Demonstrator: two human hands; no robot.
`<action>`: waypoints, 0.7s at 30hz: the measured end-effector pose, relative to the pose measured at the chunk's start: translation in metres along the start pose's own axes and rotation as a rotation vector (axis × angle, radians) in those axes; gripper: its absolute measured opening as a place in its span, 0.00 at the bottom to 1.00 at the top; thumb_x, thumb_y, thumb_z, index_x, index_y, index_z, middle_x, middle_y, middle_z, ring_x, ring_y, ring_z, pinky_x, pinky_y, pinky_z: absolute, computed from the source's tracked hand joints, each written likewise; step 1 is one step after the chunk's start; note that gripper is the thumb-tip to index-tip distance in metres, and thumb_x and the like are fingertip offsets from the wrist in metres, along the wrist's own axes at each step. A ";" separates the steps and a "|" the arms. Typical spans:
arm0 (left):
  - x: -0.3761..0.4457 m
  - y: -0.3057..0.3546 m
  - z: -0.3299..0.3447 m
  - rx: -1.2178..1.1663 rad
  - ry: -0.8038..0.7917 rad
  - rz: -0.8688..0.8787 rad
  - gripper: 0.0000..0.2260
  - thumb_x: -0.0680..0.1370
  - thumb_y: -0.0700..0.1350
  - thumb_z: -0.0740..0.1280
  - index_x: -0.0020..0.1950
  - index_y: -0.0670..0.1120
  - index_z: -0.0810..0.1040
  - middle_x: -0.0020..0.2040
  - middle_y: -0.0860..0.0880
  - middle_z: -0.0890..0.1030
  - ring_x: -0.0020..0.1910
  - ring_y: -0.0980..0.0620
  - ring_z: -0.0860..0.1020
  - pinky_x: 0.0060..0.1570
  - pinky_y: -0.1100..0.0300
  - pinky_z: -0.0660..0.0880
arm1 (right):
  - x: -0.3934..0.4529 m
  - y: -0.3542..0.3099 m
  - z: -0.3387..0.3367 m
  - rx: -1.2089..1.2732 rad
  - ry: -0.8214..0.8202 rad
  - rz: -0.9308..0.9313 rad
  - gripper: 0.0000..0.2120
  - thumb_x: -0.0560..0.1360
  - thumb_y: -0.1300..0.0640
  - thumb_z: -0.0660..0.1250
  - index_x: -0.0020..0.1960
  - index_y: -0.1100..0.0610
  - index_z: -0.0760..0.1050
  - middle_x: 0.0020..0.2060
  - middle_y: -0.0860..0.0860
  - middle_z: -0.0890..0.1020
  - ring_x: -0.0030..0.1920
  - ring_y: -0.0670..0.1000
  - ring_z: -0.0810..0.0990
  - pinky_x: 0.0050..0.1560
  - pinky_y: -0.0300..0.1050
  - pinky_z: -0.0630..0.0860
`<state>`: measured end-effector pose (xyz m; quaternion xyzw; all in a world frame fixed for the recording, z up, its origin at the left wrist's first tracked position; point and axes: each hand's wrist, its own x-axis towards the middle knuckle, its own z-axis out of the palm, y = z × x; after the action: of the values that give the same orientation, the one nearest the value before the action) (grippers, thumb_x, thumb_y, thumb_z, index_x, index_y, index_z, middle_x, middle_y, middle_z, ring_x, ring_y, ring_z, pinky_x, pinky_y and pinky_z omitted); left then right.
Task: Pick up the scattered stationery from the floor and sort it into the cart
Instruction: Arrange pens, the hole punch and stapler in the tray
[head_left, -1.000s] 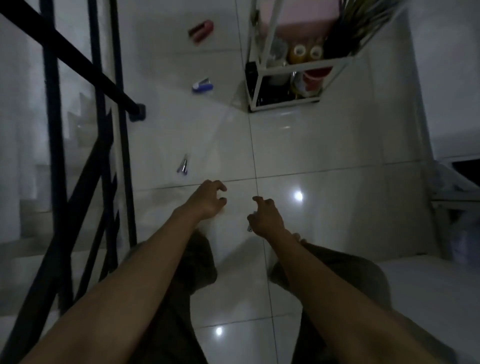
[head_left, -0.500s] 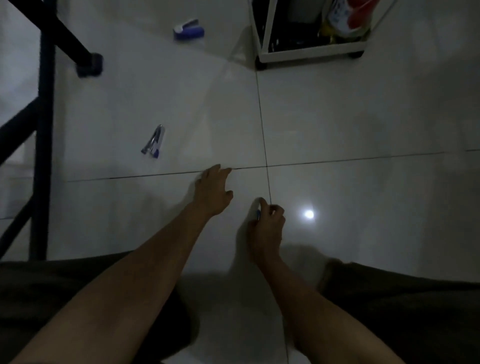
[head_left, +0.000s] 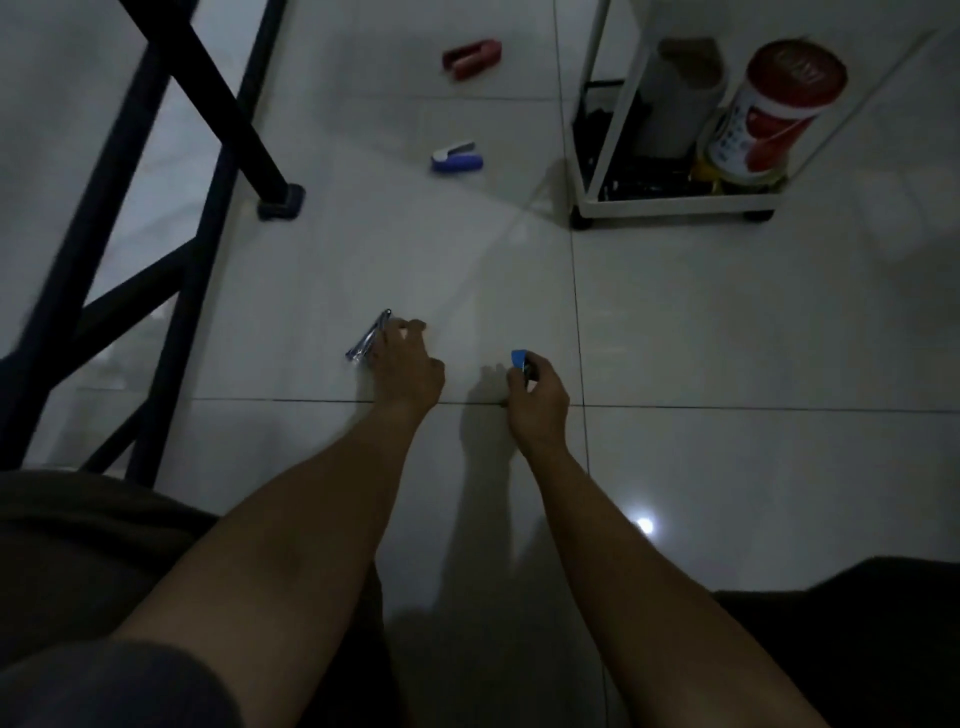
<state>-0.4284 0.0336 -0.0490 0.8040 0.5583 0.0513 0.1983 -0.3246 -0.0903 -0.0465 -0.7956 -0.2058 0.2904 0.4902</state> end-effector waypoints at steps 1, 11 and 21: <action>0.005 -0.007 -0.003 0.019 0.008 -0.059 0.26 0.73 0.43 0.67 0.71 0.44 0.66 0.73 0.41 0.62 0.70 0.40 0.62 0.66 0.46 0.63 | -0.002 -0.002 0.003 0.025 -0.017 0.007 0.17 0.81 0.57 0.60 0.69 0.59 0.70 0.56 0.52 0.76 0.56 0.52 0.76 0.59 0.51 0.76; 0.022 -0.019 0.003 0.125 -0.153 -0.344 0.22 0.76 0.40 0.64 0.69 0.45 0.63 0.65 0.40 0.69 0.64 0.39 0.69 0.63 0.43 0.65 | -0.006 0.001 0.001 0.063 -0.042 0.160 0.11 0.82 0.55 0.57 0.61 0.56 0.74 0.41 0.43 0.76 0.38 0.39 0.74 0.37 0.32 0.69; -0.002 0.079 0.026 -0.427 -0.380 -0.420 0.19 0.73 0.44 0.67 0.61 0.35 0.74 0.59 0.35 0.76 0.56 0.38 0.77 0.50 0.54 0.75 | 0.028 -0.038 -0.036 0.274 0.045 0.335 0.14 0.79 0.53 0.56 0.41 0.57 0.76 0.30 0.54 0.80 0.30 0.52 0.72 0.34 0.45 0.66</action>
<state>-0.3519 0.0010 -0.0431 0.6074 0.6412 -0.0254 0.4683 -0.2815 -0.0807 -0.0069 -0.7509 -0.0184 0.3751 0.5433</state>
